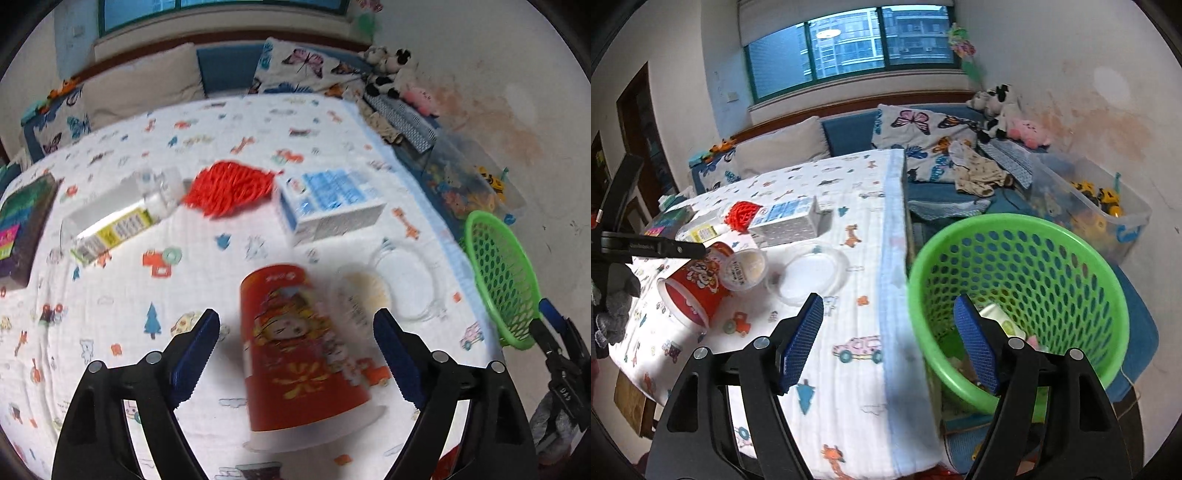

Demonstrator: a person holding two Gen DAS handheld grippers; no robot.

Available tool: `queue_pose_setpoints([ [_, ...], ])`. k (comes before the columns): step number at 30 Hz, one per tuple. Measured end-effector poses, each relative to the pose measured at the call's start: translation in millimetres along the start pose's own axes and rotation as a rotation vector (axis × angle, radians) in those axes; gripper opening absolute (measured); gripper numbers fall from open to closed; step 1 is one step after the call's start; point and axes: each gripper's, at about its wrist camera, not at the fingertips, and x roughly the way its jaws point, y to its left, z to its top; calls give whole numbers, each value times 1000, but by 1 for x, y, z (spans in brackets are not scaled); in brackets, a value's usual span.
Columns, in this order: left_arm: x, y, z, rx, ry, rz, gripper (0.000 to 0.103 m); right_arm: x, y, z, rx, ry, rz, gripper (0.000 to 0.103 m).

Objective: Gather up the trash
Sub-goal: 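Move both tools back over the bed, left tool toward the red paper cup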

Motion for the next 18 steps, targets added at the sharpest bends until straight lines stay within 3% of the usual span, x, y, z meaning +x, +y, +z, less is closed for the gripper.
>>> queue_pose_setpoints([
  [14,31,13,-10,-33,114,-90,85,20,28,3,-60,43,34,74],
  [18,29,14,-11,-38,106,-136,74,25,37,4,-80,57,51,74],
])
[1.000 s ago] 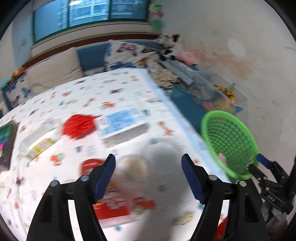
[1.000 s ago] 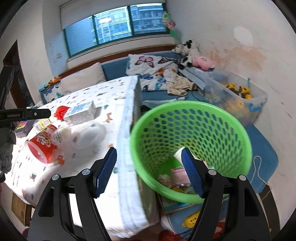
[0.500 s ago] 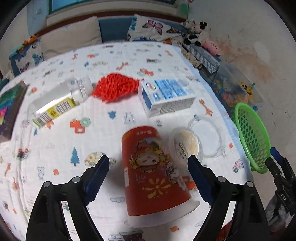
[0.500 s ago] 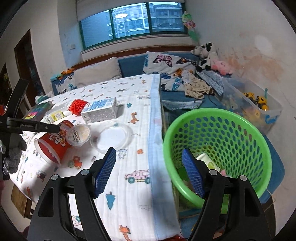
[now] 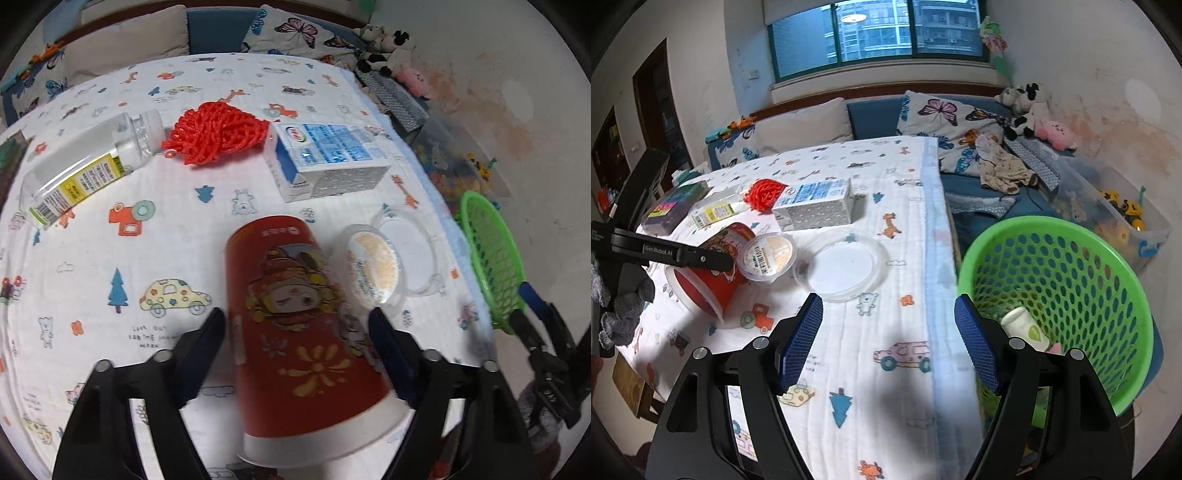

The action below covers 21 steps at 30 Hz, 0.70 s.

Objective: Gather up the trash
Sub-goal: 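Move both tools back over the bed, left tool toward the red paper cup, then grasp the red paper cup with the left tool while the right tool grasps the pudding cup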

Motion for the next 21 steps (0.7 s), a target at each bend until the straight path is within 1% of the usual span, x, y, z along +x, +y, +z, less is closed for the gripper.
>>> queue_pose_setpoints([
  [3,-4,1,-3,17,-16,18,71,6,9,2,-20,10,21,74],
  [6,-11,8,-6,-5,-28,10,71,13,21,5,-46,21,44,74],
  [13,-42,28,-12,-19,-100,30,70,36,60,13,-122,51,138,74],
  [21,-70,47,-13,-33,-158,50,70,71,96,24,-182,100,203,74],
])
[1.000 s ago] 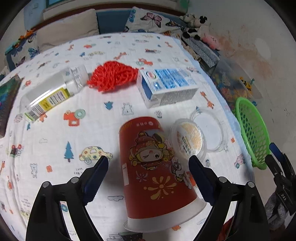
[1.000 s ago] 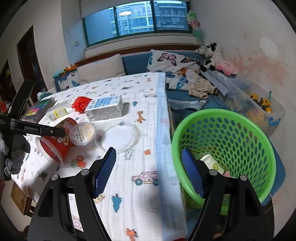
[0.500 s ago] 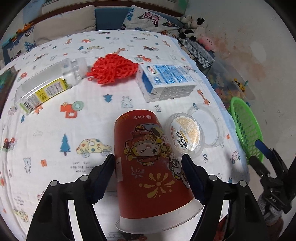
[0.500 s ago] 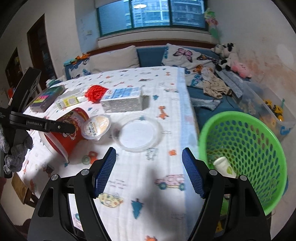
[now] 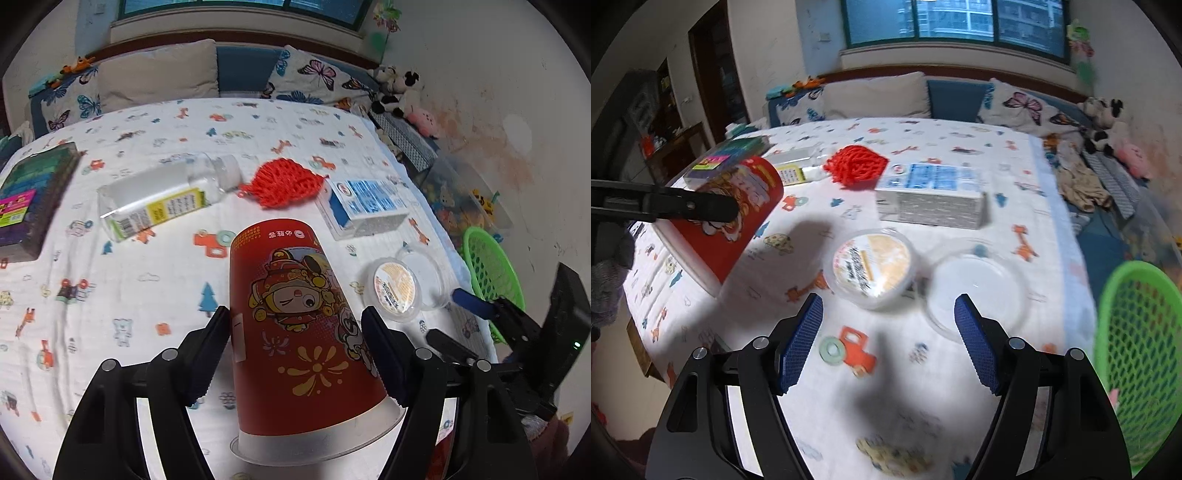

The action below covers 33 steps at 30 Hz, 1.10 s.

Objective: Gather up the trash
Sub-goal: 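Grasp the red paper cup with the left tool while the right tool grasps the pudding cup, then carry both cups to the green basket and release them from both tools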

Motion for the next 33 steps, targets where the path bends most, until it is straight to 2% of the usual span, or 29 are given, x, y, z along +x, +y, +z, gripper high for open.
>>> queue_pose_setpoints([
  [11,-7,16,1,-20,-14,3,70,48,12,14,-38,78,-10,74],
  [15,-6,18,1,-20,-14,6,70,54,11,14,-34,81,-20,74],
  [18,-6,18,1,-19,-14,6,70,53,9,15,-20,72,-21,69],
  [27,-5,10,3,-10,-13,-3,70,31,7,16,4,12,-7,68],
  [33,-4,-14,6,26,-16,-26,70,1,-2,10,33,-33,-22,68],
])
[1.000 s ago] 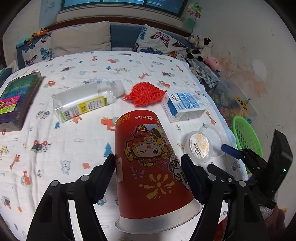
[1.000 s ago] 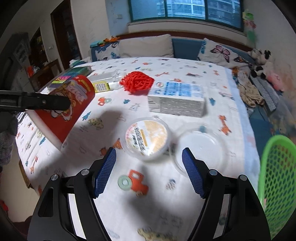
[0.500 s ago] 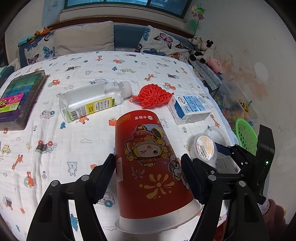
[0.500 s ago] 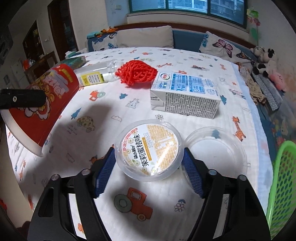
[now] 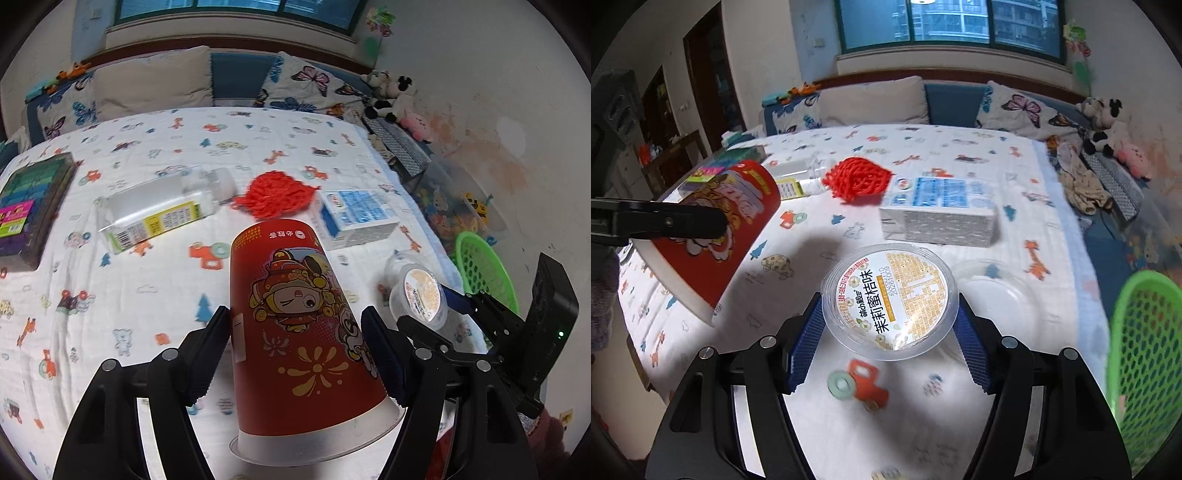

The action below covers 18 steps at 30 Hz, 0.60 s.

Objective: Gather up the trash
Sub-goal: 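Carry both cups to the green basket and release them from both tools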

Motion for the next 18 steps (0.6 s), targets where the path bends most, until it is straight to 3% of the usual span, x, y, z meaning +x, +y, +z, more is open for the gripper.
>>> queue_pose_setpoints([
  [7,10,-49,9,74,6,-62,70,-38,-40,-19,79,-38,-94,68],
  [18,33,-140,27,198,16,-166,70,-93,-150,-64,267,-41,-318,68],
])
